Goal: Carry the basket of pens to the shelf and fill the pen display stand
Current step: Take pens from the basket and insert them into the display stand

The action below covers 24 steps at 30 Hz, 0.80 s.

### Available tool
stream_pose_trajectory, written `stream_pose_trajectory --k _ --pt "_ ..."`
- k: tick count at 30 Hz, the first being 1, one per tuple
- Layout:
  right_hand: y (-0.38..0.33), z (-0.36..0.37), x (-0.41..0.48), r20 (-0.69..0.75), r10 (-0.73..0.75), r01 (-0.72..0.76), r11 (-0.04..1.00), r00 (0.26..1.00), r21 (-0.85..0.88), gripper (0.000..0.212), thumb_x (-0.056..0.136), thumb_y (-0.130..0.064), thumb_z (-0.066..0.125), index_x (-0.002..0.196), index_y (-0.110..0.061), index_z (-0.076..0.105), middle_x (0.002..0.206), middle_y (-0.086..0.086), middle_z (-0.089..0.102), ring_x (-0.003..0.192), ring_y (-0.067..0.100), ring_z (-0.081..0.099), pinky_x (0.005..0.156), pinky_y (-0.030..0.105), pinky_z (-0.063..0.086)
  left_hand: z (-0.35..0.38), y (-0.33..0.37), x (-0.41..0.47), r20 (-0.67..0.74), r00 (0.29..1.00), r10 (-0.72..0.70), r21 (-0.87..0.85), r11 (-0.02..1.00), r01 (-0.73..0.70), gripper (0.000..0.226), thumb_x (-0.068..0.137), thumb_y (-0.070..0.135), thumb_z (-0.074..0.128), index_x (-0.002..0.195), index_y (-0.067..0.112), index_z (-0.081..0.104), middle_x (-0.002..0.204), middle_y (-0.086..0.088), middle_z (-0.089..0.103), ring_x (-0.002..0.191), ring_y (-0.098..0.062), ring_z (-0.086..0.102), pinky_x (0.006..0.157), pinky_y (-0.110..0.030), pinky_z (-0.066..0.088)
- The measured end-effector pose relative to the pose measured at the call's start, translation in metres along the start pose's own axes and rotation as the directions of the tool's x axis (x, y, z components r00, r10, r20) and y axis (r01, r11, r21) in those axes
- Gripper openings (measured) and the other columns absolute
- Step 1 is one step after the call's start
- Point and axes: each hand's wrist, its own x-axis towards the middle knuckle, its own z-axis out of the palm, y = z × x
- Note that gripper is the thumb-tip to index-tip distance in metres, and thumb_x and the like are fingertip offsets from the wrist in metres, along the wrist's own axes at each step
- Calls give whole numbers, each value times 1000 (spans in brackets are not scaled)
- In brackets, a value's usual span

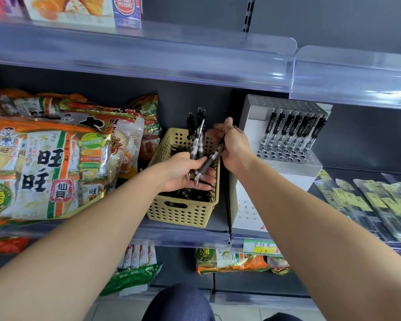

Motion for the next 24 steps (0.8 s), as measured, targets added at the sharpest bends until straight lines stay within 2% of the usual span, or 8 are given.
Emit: stream_pose_trajectory --k 3,6,9,13,15,17,21,24 --pt "0 -2 1 -53 -99 90 985 994 -145 41 102 -42 32 107 -10 58 79 -1 62 62 9 50 54 21 38 1 3 -3 33 999 26 -50 998 -25 16 99 12 47 94 3 58 80 -16 69 75 -30 69 81 -48 57" --pt "0 -2 1 -58 -169 152 962 984 -229 42 100 -47 33 107 -12 54 77 -4 56 62 8 48 54 20 36 2 5 -5 18 999 49 -35 998 -48 13 98 10 49 91 4 59 75 -12 65 65 -24 64 69 -42 59" --pt "-5 -4 -4 6 -123 119 941 992 -316 50 94 -55 43 120 -13 48 81 -4 53 66 10 47 52 20 35 6 5 -5 -53 995 81 6 997 -80 8 97 9 52 91 8 57 73 -8 60 63 -18 56 59 -32 56" --pt "-7 -14 -15 152 21 19 967 988 -255 29 88 -25 66 109 -12 53 73 1 57 53 11 53 47 23 42 8 8 -2 -185 974 133 -24 990 -140 9 97 9 52 90 8 57 74 -8 58 63 -18 54 55 -30 52" --pt "-4 -20 -18 220 4 59 958 975 -280 10 88 -15 66 87 -15 56 75 1 60 59 12 58 54 24 48 11 9 -2 -219 964 148 1 988 -152 7 97 10 52 92 7 56 75 -9 59 64 -19 56 56 -31 51" --pt "-5 -25 -22 234 -25 86 963 972 -257 21 88 -14 66 73 -19 52 73 0 61 61 13 59 59 25 50 16 9 -3 -218 964 156 32 988 -152 7 98 11 51 95 7 56 77 -11 61 66 -22 58 59 -34 53" --pt "-17 -34 -28 168 -94 121 979 981 -163 18 86 -14 69 79 -18 53 71 -1 60 57 12 56 57 25 53 28 8 -3 -245 953 180 73 983 -167 10 99 15 49 100 7 55 83 -9 62 69 -21 60 70 -38 56" --pt "-29 -41 -34 80 -162 172 976 984 -131 15 86 -10 69 92 -14 55 76 1 60 60 12 57 64 26 58 34 6 2 -346 915 208 149 975 -166 11 100 20 49 92 13 53 79 -4 53 64 -15 52 61 -30 53"
